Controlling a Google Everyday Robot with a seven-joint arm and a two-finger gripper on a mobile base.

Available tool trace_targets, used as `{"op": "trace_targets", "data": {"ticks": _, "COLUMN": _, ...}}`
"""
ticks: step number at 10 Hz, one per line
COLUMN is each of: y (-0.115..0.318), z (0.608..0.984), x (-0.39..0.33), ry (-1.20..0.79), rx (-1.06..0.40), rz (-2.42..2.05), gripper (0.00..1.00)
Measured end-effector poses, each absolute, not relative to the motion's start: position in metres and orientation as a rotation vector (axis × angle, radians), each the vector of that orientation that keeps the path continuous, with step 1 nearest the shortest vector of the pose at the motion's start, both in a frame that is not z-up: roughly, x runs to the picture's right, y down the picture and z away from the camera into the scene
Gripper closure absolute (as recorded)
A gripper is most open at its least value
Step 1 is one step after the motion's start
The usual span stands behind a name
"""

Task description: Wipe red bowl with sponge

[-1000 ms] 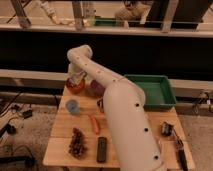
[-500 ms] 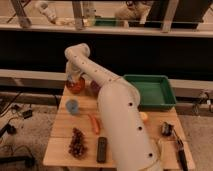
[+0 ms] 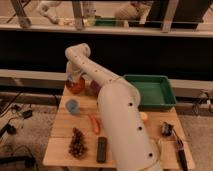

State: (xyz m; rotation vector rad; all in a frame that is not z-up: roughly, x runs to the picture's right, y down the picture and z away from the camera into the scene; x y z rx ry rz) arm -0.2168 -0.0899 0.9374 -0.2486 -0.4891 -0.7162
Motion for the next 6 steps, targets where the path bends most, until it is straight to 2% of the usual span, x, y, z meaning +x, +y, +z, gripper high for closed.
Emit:
{"op": "trace_targets", "data": {"ticks": 3, "y": -0.0898, "z": 0.9374, "x": -0.2171, "ry": -0.489, "rx": -0.249, "rz": -0.717, "gripper": 0.25}}
{"op": "trace_targets", "data": {"ticks": 4, "y": -0.0897, "z": 0.9375, "x": -0.2169, "ry": -0.488, "rx": -0.249, "rz": -0.717, "gripper": 0.21}}
{"op": "trace_targets", "data": {"ticks": 6, "y": -0.0893, "z": 0.9377, "x": -0.2173, "ry": -0.489, "rx": -0.249, "rz": -0.718, "gripper": 0.2}}
